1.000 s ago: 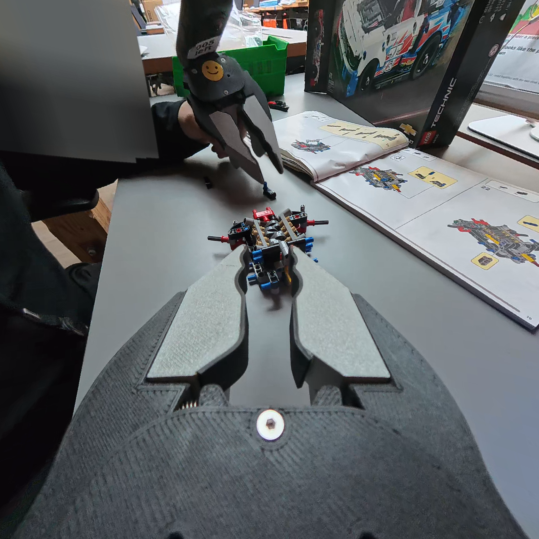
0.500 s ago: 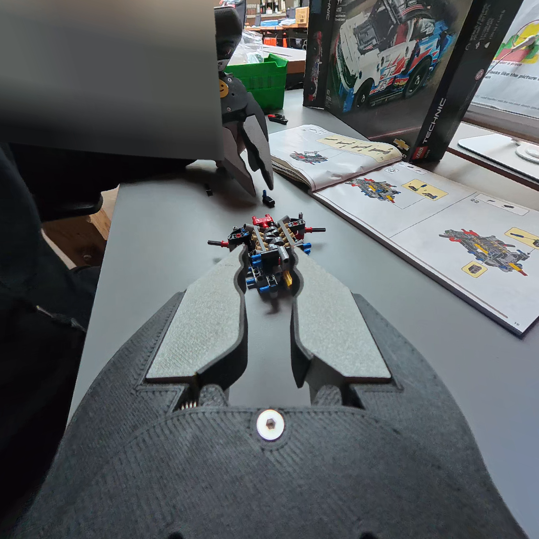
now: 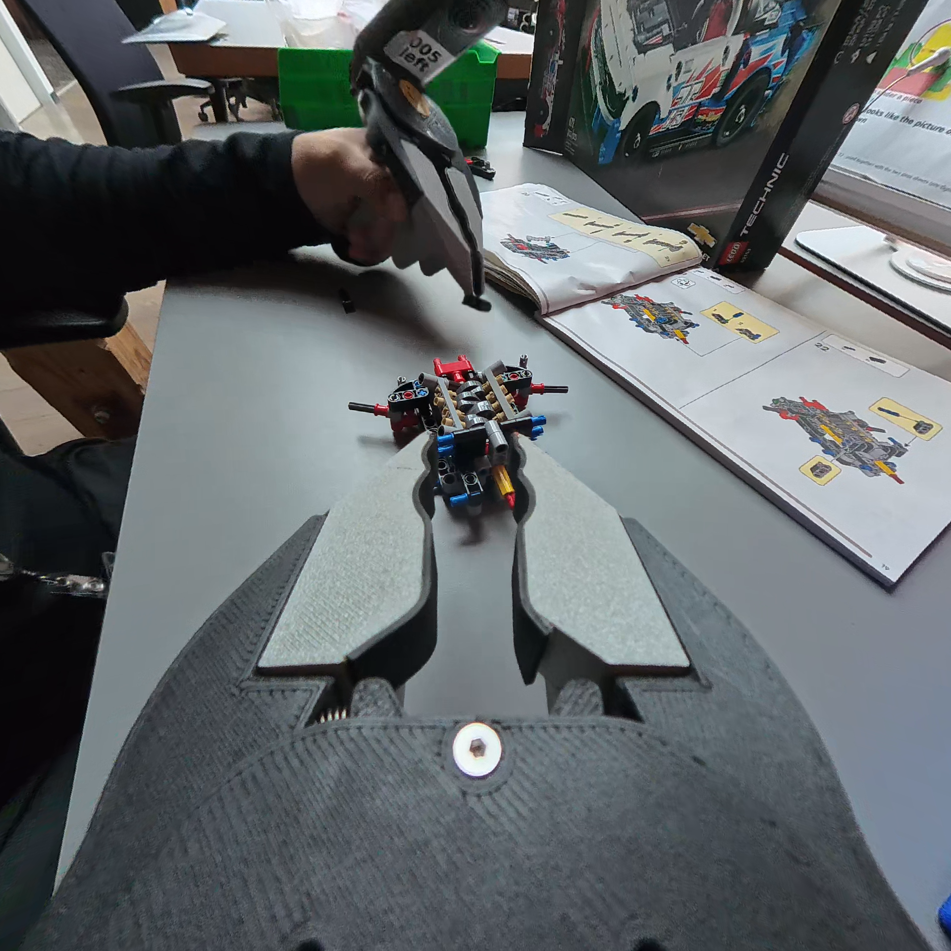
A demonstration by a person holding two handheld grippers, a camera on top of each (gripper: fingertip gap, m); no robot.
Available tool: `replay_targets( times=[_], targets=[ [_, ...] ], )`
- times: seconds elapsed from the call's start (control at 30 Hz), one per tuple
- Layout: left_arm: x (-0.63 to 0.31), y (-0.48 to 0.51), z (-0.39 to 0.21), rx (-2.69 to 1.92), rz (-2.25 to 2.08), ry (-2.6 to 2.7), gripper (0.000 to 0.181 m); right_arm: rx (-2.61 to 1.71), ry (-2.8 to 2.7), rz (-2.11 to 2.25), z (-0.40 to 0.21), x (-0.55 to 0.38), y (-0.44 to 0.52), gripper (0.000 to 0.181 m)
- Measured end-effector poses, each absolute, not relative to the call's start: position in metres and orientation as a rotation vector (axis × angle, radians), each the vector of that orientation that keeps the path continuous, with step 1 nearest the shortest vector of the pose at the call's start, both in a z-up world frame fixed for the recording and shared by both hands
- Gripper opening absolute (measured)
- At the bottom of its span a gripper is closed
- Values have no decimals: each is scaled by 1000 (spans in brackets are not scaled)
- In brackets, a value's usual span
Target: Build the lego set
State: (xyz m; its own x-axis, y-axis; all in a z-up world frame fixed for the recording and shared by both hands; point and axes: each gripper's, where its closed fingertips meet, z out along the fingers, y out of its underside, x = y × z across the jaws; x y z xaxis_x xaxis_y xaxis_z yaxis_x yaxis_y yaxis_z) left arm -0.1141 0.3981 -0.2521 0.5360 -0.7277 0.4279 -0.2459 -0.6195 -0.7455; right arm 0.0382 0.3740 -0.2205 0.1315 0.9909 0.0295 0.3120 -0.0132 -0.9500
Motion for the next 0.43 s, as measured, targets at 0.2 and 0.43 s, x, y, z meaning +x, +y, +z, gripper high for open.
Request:
replay_targets(
  times=[0.2,0.43],
  targets=[
    [-116,396,-237,-2114,-1370,524,2,-1492,-1357,875,-224,37,375,24],
    [-117,391,-239,-2073,-1062,815,2,-1481,-1364,849,-225,36,376,23]
  ],
)
